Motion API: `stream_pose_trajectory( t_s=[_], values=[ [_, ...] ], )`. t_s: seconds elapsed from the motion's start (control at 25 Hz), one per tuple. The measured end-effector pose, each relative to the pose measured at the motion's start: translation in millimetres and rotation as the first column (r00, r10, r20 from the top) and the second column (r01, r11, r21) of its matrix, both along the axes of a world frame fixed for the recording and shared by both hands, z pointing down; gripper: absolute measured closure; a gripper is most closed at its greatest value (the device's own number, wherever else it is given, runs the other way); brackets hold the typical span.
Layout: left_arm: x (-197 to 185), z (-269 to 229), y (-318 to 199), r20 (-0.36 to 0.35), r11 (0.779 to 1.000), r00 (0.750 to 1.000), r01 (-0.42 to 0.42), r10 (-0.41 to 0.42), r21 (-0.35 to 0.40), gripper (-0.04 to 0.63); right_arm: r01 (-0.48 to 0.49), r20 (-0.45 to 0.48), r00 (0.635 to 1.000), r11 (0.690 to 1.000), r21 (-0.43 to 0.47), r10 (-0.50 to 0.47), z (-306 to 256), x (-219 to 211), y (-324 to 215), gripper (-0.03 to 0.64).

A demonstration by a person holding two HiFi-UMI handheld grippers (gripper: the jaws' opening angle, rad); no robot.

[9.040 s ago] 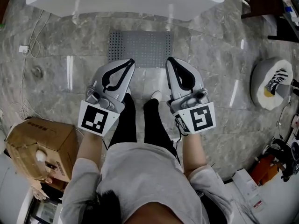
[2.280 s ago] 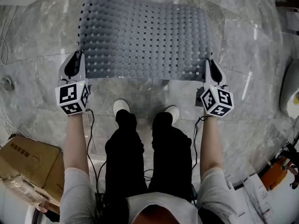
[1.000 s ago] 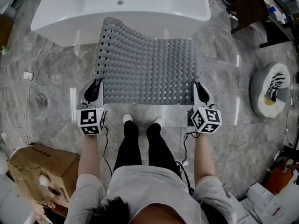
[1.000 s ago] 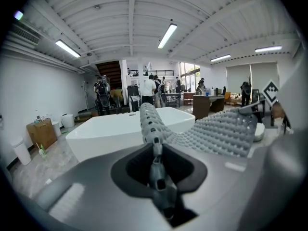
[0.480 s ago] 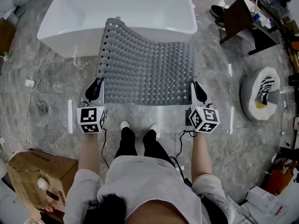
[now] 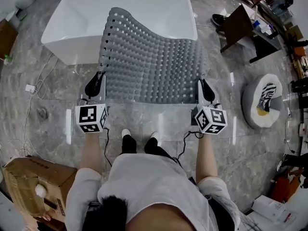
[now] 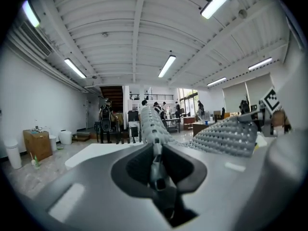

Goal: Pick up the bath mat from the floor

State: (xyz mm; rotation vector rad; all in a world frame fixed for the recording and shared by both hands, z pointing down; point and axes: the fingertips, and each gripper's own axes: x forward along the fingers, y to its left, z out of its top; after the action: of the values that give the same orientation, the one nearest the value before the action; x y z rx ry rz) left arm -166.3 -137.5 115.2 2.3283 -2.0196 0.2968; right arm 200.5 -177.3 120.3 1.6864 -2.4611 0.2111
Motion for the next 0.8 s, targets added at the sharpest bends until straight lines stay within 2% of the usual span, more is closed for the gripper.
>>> stream_pose_trajectory(
  t_s=[0.4,0.8],
  values=[
    [-17,-70,16,-0.009,0.988,0.999,0.041,-0.040,0.152,0.538,0.012,-0.004,1.000,0.993,0.121,-0.011,-54,-4,6,0.569],
    [-21,-95,29,-0.010,0.976,0.998,0.064,-0.064,0.208,0.538,0.027,0.015,0.999,0.986,0.164,-0.030,-70,-11,9,0.569]
  ],
)
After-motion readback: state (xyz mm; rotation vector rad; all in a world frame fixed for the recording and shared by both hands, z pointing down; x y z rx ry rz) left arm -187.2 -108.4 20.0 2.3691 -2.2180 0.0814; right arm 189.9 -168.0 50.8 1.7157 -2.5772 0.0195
